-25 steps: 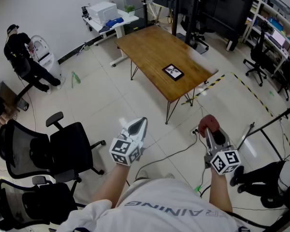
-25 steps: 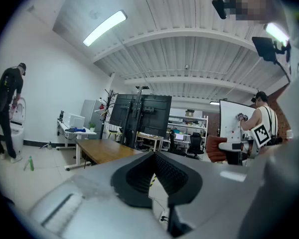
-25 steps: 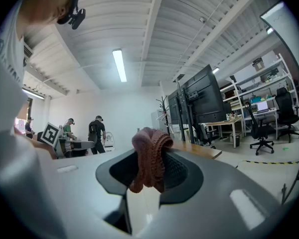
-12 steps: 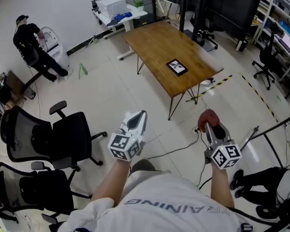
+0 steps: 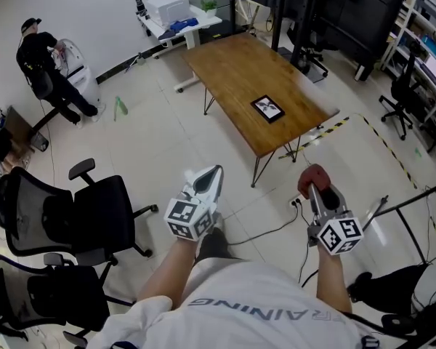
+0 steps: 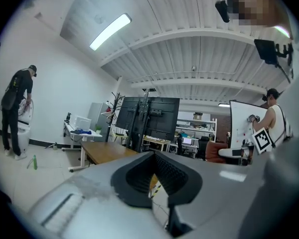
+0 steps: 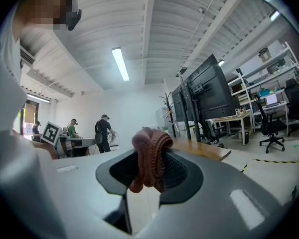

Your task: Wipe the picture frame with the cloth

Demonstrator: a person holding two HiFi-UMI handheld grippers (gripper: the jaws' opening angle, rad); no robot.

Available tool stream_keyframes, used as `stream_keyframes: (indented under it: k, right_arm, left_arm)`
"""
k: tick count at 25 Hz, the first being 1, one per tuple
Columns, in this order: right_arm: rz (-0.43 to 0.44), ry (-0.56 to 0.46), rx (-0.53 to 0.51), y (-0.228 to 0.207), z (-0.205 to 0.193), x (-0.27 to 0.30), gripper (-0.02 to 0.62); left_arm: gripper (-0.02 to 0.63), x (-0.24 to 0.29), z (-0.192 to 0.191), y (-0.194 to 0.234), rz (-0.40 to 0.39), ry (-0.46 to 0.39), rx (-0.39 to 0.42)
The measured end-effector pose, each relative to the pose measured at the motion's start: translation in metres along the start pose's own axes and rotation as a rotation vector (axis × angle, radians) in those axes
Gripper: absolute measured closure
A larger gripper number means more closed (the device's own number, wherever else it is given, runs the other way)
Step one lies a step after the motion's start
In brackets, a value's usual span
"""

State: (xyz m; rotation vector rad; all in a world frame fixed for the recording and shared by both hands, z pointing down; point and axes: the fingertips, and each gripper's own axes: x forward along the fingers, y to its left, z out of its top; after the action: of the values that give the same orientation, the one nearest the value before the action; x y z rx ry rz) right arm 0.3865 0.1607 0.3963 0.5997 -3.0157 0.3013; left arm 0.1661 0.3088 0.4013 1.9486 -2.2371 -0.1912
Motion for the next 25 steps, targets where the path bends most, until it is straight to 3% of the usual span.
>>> stream_keyframes:
  k: [8, 15, 25]
  right_arm:
    - [-0.071, 0.020, 0.010, -0.016, 0.002, 0.116, 0.476]
    - [-0.155, -0.013, -0.017, -0.023, 0.036, 0.207, 0.476]
    - [-0.214, -0.020, -0.012, -0.052, 0.053, 0.254, 0.476]
  left_arm:
    - [0.603, 0.082, 0.001, 0.104, -0.047, 0.044, -0.019]
    - [0.603, 0.155, 0.041, 0.182, -0.140, 0.066, 0.045]
    - [0.603, 0.216, 0.042, 0.212, -0.202, 0.089, 0.036]
